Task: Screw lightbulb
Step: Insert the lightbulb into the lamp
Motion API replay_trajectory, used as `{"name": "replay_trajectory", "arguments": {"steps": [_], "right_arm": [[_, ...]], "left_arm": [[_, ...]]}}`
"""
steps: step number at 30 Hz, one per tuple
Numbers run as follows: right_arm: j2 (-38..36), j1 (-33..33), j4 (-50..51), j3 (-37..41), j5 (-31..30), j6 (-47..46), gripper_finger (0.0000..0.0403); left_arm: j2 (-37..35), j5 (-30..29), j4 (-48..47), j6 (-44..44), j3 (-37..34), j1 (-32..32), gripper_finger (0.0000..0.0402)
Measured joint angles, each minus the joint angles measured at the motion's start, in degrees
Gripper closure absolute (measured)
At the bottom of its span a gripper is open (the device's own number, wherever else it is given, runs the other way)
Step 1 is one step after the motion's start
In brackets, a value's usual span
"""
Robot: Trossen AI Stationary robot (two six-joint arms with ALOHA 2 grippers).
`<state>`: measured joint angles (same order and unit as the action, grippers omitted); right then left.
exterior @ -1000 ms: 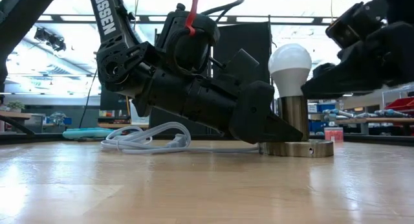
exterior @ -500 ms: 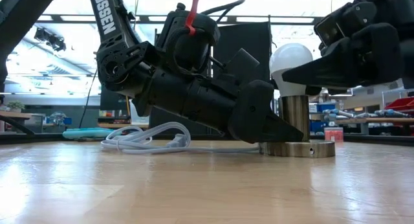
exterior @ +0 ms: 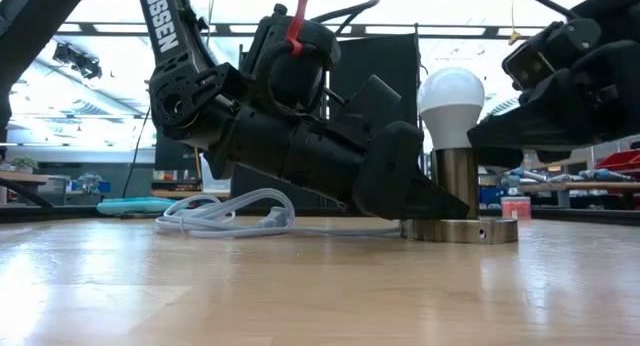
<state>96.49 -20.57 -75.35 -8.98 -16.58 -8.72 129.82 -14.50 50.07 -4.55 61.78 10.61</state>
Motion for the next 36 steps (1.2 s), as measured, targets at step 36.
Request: {"name": "replay_trajectory", "arguments": {"steps": [36], "right_arm": [[-0.70, -8.97, -0.48, 0.10, -16.90, 2.38, 0.0094]], "left_arm": [[0.00, -1.01, -1.06, -0.88, -0.04, -0.07, 0.0209]]}}
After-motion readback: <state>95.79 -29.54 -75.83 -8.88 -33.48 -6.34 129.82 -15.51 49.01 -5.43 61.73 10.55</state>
